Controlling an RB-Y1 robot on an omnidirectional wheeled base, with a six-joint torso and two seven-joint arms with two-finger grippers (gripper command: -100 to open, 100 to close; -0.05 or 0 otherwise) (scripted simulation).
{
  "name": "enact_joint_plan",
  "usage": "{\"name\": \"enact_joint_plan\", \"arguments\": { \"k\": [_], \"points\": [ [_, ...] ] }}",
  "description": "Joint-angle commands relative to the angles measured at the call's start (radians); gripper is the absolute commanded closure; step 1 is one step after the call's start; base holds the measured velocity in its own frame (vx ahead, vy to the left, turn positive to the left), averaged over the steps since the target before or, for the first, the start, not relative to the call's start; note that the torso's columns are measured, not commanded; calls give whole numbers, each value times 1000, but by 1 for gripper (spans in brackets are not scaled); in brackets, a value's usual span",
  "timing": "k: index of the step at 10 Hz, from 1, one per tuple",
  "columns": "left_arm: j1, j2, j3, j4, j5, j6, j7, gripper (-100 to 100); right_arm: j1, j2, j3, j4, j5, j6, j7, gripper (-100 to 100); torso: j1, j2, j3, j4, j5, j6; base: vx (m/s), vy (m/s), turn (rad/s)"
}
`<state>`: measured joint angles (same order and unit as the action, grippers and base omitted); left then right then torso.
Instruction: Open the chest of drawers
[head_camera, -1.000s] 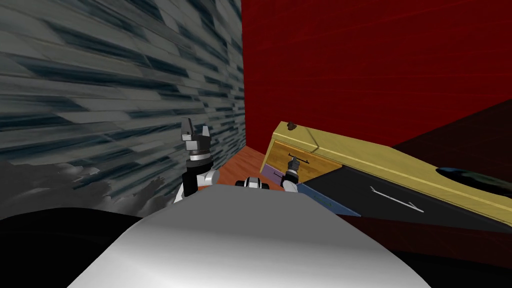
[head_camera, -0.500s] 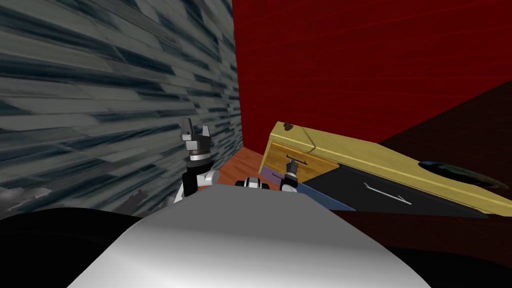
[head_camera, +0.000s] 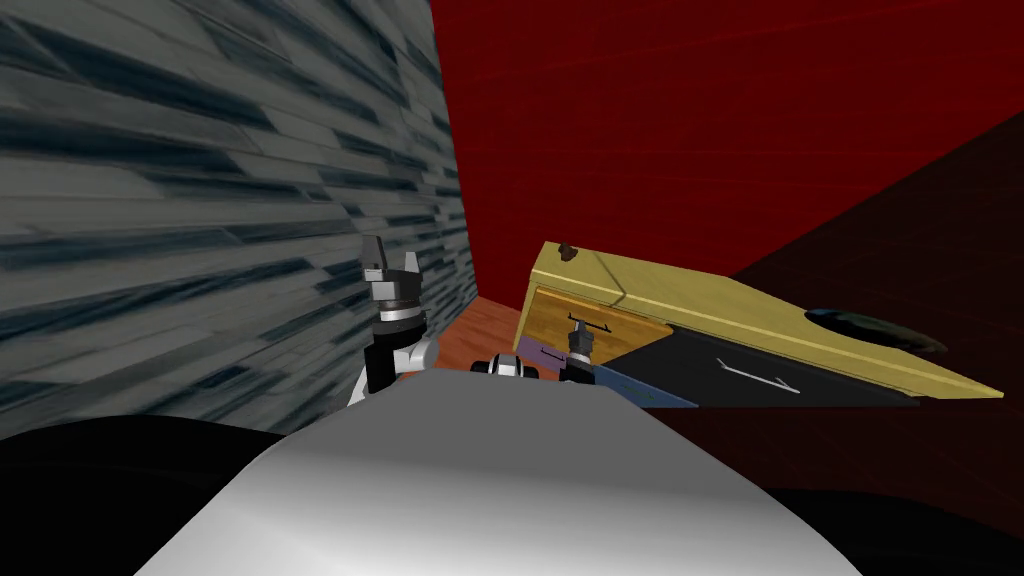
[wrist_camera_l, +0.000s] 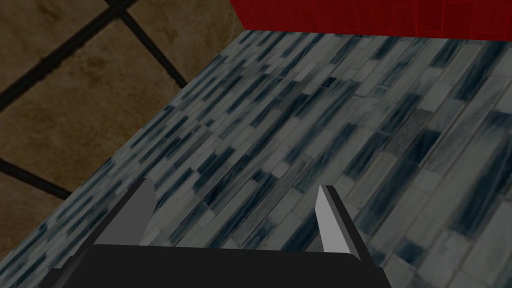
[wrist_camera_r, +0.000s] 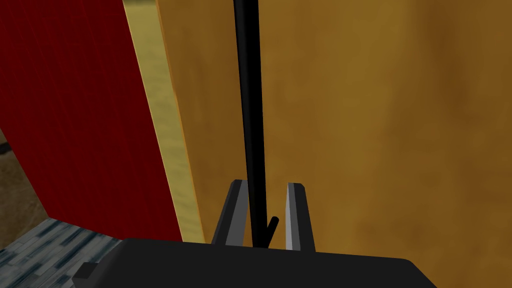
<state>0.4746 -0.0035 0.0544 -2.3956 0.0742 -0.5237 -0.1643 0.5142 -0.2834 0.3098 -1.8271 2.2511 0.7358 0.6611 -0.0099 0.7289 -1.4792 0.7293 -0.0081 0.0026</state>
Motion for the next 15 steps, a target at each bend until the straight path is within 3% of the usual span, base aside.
{"name": "enact_joint_plan", "arguments": {
  "k": [1, 2, 4, 5, 7, 9, 10, 13, 14, 15],
  "points": [
    [0, 0, 0, 0, 0, 0, 0, 0, 65, 15, 27, -1, 70, -8, -29, 100, 1, -1, 0, -1, -1, -3, 63, 7, -35],
    [0, 0, 0, 0, 0, 0, 0, 0, 95, 29, 63, -60, 110, -22, -78, 100, 2, 2, 1, -1, -1, -5, 113, 26, -360],
    [0, 0, 0, 0, 0, 0, 0, 0, 143, 29, 63, -64, 155, -22, -78, 100, 9, -1, -1, 0, 2, -7, 101, 12, -129],
    [0, 0, 0, 0, 0, 0, 0, 0, 168, 43, 99, -124, 193, -36, -125, 100, 10, 0, 1, -1, 1, -9, 148, 5, -322],
    [0, 0, 0, 0, 0, 0, 0, 0, 222, 43, 99, -128, 240, -36, -127, 100, 14, -1, -1, 1, 5, -8, 112, 27, -147],
    [-1, 0, 0, 0, 0, 0, 0, 0, 211, 46, 86, -139, 236, -23, -124, 100, 16, 5, 4, 2, 4, -10, 11, -10, 7],
    [-1, 0, 0, 0, 0, 0, 0, 0, 244, 42, 100, -173, 251, -36, -120, 100, 13, 5, 3, 3, 4, -7, -84, 1, -44],
    [-1, 0, 0, 0, 0, 0, 0, 0, 293, 37, 125, -218, 273, -64, -112, 100, 13, 12, 6, 7, 6, -6, -166, -12, -21],
    [-1, 0, 0, 0, 0, 0, 0, 0, 280, 41, 116, -211, 268, -53, -111, 100, 13, 8, 4, 7, 7, -5, -82, -5, -2],
    [-1, 0, 0, 0, 0, 0, 0, 0, 295, 37, 128, -216, 277, -55, -112, 100, 12, 2, -1, 7, 8, -4, -118, 15, -29]
  ]
}}
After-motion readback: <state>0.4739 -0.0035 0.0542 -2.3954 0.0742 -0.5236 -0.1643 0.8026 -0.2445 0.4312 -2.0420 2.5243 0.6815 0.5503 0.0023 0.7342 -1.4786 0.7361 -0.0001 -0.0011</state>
